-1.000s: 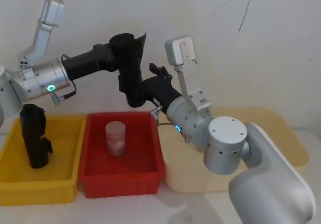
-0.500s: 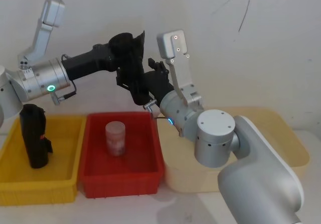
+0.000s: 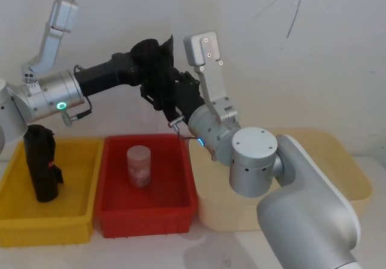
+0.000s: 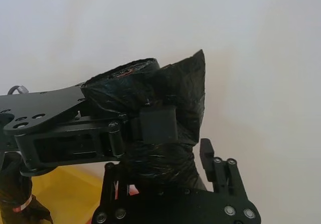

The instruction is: Pick up the garbage bag with the one hand and transfer it to the other hand.

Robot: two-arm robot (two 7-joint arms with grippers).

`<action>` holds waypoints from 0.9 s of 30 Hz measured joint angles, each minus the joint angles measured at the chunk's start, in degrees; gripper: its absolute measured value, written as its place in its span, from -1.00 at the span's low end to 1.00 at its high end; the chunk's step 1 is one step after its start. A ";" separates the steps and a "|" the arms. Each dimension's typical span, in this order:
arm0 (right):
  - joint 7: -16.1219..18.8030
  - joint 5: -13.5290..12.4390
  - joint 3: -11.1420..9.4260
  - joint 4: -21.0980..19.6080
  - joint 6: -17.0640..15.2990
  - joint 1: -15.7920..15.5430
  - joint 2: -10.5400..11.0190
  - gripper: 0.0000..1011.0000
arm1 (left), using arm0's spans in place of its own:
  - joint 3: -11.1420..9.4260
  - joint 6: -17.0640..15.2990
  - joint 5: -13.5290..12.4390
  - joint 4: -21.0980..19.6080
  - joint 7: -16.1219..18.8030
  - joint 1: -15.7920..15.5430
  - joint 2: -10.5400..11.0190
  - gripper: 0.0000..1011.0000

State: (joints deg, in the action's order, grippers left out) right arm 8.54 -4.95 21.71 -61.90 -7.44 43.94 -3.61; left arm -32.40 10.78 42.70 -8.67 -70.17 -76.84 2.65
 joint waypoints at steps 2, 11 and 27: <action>-0.09 0.05 -0.01 0.07 -0.04 0.06 -0.06 0.42 | 0.00 0.00 0.00 0.00 0.00 0.00 0.00 0.07; -0.22 0.21 -0.05 0.27 -0.12 0.23 -0.24 0.15 | 0.00 0.00 0.00 0.00 0.01 0.00 0.00 0.07; -0.32 0.31 -0.05 0.40 -0.16 0.35 -0.33 0.15 | 0.00 0.00 0.00 0.00 0.00 0.00 0.01 0.07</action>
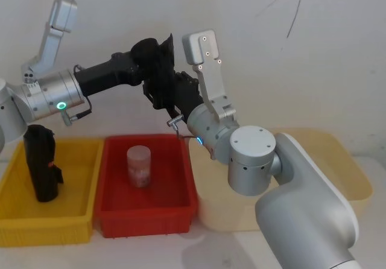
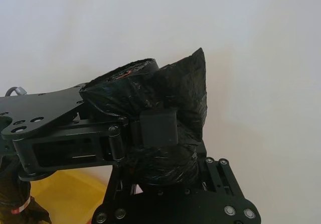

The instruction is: Pick up the garbage bag with the one hand and transfer it to the other hand.

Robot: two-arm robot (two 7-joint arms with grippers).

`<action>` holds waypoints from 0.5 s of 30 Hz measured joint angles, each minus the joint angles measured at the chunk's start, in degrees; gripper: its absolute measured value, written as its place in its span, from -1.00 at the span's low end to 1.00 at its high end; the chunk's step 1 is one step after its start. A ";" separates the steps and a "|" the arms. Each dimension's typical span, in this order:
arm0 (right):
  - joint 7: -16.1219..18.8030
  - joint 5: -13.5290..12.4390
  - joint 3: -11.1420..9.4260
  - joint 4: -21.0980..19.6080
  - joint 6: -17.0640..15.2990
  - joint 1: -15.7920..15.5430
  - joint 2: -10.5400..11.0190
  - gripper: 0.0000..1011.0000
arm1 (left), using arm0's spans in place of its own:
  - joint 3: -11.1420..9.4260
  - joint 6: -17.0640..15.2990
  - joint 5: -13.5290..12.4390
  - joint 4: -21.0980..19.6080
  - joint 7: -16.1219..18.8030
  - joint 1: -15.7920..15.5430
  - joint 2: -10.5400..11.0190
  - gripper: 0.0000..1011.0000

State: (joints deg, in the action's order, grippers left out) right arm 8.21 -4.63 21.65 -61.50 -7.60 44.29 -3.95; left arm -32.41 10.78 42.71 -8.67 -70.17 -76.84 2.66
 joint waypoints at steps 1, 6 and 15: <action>0.00 0.00 0.00 0.01 0.00 0.00 0.00 0.15 | 0.00 0.00 0.00 0.00 0.00 0.00 0.00 0.07; -0.06 0.04 -0.04 0.02 0.01 0.02 -0.02 0.13 | 0.00 0.00 -0.01 0.00 -0.01 0.00 0.00 0.31; -1.82 0.82 -0.79 0.41 0.40 0.17 -0.05 0.13 | 0.00 0.00 -0.01 0.00 -0.01 0.00 0.00 0.81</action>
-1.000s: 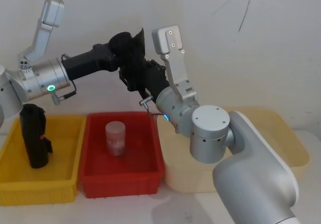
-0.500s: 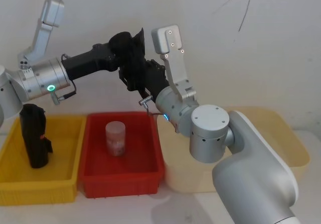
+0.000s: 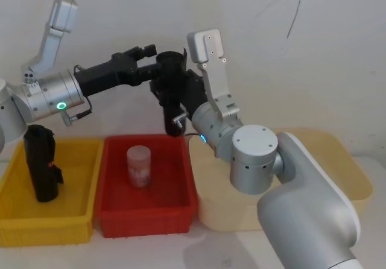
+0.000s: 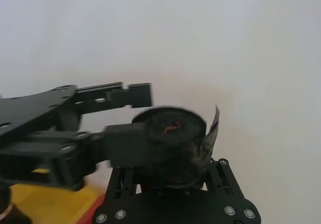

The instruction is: Pick up the garbage bag with the one hand and transfer it to the other hand.

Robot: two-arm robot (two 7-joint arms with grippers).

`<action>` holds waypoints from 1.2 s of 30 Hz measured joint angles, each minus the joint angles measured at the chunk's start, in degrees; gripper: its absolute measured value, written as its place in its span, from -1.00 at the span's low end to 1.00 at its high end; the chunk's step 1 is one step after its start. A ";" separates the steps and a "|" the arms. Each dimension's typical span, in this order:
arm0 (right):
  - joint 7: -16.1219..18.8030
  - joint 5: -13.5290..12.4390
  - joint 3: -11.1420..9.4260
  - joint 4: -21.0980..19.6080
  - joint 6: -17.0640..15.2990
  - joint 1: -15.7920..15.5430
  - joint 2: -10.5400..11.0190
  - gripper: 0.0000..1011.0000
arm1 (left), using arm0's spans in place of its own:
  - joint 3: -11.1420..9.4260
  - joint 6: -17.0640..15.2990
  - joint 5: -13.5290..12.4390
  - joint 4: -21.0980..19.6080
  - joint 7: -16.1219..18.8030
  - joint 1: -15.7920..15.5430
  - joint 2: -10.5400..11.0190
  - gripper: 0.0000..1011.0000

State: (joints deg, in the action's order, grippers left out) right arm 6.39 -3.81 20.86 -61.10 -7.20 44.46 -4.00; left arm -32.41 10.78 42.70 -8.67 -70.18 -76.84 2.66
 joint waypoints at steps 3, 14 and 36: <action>-1.17 0.44 -0.47 0.27 0.17 0.10 0.04 0.13 | 0.00 0.00 0.00 0.00 0.00 0.00 0.00 0.96; -5.75 2.21 -2.52 1.43 0.52 0.73 0.75 0.13 | 0.00 0.00 0.00 0.00 0.01 0.00 0.00 0.98; -16.28 6.60 -8.03 6.74 0.33 3.13 4.46 0.61 | 0.00 0.00 0.00 0.00 0.01 0.00 -0.01 0.98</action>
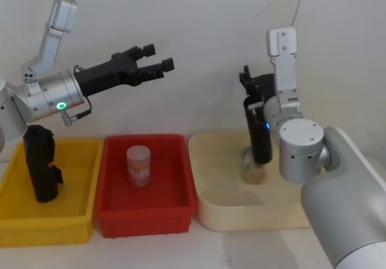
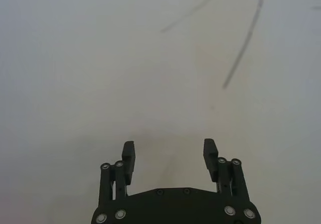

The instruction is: Pick up the garbage bag with the one hand and transfer it to the other hand.

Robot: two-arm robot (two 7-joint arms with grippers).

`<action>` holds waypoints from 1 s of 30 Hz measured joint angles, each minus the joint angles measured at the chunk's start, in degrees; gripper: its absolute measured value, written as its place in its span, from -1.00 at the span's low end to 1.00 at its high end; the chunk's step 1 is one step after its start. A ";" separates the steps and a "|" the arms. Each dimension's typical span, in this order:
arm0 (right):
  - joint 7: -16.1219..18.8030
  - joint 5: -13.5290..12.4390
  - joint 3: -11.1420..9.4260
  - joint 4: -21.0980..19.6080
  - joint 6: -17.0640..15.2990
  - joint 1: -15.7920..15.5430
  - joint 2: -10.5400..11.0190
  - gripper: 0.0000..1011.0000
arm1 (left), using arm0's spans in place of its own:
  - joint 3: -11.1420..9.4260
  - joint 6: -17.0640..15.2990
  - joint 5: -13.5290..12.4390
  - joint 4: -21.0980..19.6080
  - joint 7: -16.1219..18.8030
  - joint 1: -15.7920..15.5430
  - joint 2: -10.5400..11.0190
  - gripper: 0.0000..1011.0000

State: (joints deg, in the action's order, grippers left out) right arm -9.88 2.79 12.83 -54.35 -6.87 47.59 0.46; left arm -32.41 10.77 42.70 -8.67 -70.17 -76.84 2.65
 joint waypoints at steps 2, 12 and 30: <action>-0.58 0.26 -0.32 0.46 0.00 0.21 0.26 0.75 | 0.00 0.00 0.00 0.00 0.00 0.00 0.01 0.98; -2.16 1.02 -1.24 1.78 0.01 0.80 1.01 0.98 | 0.00 0.00 0.00 0.00 0.00 0.00 0.00 0.98; -3.12 1.47 -1.77 2.60 0.05 1.19 1.47 0.98 | 0.00 0.00 0.00 0.00 0.00 0.00 0.00 0.98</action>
State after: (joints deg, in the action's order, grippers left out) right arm -13.00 4.26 11.06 -51.75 -6.82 48.78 1.94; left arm -32.41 10.77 42.70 -8.67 -70.17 -76.84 2.66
